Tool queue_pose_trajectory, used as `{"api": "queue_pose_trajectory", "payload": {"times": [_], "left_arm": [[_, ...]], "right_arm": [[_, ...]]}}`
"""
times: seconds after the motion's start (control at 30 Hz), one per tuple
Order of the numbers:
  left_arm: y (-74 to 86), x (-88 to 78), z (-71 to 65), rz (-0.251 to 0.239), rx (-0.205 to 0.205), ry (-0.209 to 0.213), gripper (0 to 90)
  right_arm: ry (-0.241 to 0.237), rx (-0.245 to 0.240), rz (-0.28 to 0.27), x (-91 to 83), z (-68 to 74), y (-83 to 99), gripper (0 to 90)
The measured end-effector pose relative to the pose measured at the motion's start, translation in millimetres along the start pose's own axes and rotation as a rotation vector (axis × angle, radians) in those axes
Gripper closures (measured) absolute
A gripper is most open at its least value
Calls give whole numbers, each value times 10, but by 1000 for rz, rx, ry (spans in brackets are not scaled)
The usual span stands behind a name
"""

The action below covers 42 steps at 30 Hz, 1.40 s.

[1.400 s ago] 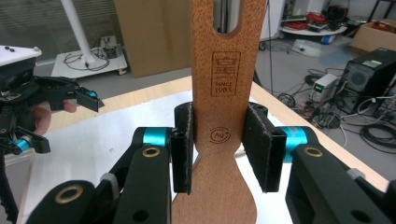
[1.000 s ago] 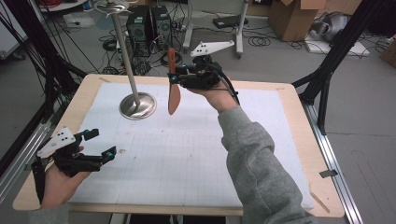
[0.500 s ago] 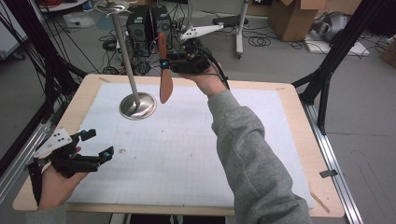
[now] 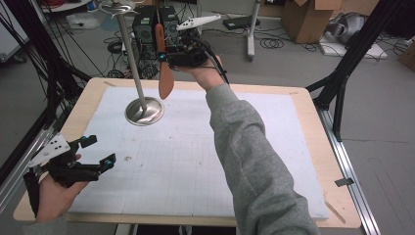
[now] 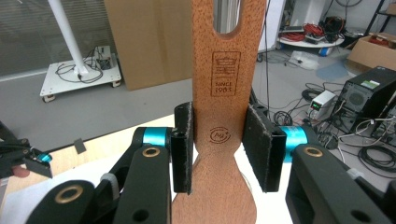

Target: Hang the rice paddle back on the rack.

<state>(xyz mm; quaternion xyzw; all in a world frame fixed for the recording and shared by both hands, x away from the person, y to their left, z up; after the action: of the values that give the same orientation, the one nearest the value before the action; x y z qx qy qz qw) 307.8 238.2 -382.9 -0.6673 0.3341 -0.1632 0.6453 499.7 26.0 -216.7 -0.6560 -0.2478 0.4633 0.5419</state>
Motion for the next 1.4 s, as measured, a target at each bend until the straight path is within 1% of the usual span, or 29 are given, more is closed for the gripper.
{"api": "queue_pose_trajectory", "payload": {"times": [0.13,0.23,0.37,0.4,0.47,0.5,0.53,0.7,0.9,1.17,1.23,1.3,1.4], "left_arm": [[-1,-23,25,-2,-3,-6,20],[-6,-42,41,-6,-4,-12,20],[-17,-58,43,-10,-4,-14,20],[-21,-54,33,-12,-5,-12,20],[-22,-46,23,-10,-3,-12,20],[-22,-46,23,-10,-3,-12,20],[-23,-44,16,-9,-2,-11,20],[-39,-57,1,-13,5,-10,20],[-11,-51,18,-6,-4,-13,20],[-18,-71,29,-9,1,-17,20],[-24,-87,32,-11,-2,-20,20],[-39,-96,27,-20,-9,-14,20],[-65,-110,8,-23,3,-14,20]], "right_arm": [[-4,8,-6,33,-4,-69,648],[5,-6,-3,94,-19,-146,647],[12,-6,10,144,-35,-187,647],[9,-3,7,156,-38,-200,647],[-7,20,3,174,-32,-226,648],[-7,20,3,174,-32,-226,648],[-10,31,-7,190,-34,-254,647],[3,34,3,269,-65,-251,648],[11,49,-1,327,-105,-251,647],[13,46,-6,392,-104,-313,647],[16,43,-12,402,-92,-349,647],[16,40,-15,406,-84,-368,647],[26,32,-10,437,-64,-409,648]]}}
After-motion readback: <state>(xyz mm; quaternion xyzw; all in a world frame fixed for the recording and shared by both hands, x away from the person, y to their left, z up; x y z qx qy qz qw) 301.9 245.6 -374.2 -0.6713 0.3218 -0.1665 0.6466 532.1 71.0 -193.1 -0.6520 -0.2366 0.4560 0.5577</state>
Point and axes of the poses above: each handheld gripper's, and its own axes: x roughly forward along the jaws, y roughly out of its underside, z roughly to its left, the point moved 8 cm from there along x, roughly forward along the jaws, and after that the axes turned 1 degree about y, right-handed, at the moved point
